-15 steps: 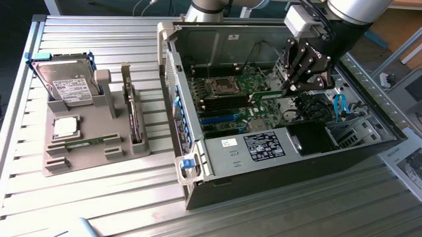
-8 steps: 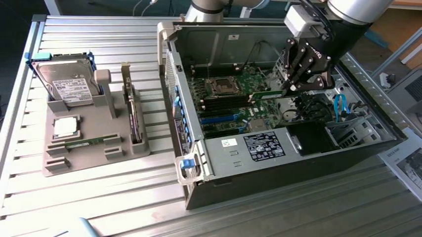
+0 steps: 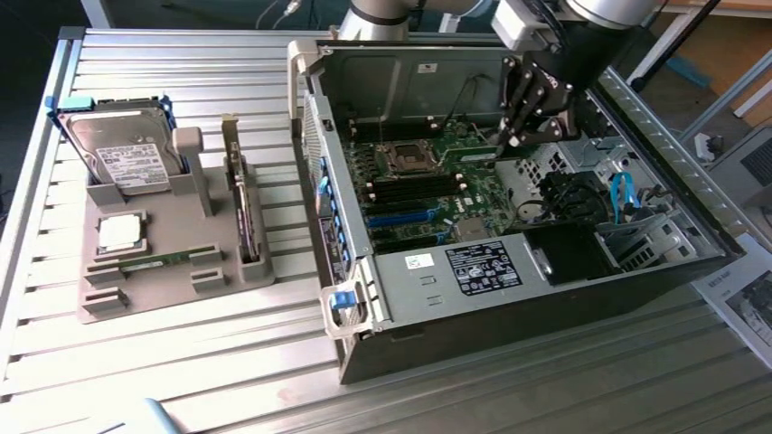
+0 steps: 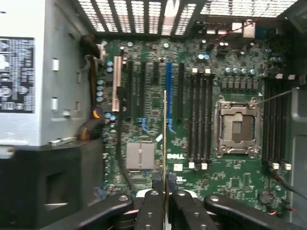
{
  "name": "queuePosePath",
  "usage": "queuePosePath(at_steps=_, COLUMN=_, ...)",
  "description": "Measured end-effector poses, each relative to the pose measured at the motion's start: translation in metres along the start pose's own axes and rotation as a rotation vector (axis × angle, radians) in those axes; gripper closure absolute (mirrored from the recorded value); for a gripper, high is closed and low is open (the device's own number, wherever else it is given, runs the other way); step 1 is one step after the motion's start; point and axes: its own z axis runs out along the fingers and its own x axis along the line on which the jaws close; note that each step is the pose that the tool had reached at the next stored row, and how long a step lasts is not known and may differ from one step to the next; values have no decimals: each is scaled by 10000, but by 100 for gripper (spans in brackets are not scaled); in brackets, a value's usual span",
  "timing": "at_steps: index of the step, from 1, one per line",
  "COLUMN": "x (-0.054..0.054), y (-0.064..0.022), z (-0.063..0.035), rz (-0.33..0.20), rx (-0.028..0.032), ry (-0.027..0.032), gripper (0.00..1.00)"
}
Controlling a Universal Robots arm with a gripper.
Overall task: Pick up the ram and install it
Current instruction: 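Insert the ram into the slot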
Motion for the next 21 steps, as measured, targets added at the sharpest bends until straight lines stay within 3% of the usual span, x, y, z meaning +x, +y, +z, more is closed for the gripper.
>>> queuePosePath(at_steps=4, x=-199, y=32, z=94, rz=2, rx=1, ry=-1, gripper=87)
queuePosePath(at_steps=7, x=-342, y=145, z=200, rz=15, rx=0, ry=14, gripper=87)
queuePosePath(at_steps=11, x=-388, y=223, z=281, rz=21, rx=-1, ry=63, gripper=87)
queuePosePath(at_steps=18, x=-419, y=345, z=423, rz=24, rx=-1, ry=66, gripper=87)
queuePosePath(at_steps=21, x=-436, y=410, z=532, rz=25, rx=-1, ry=68, gripper=87)
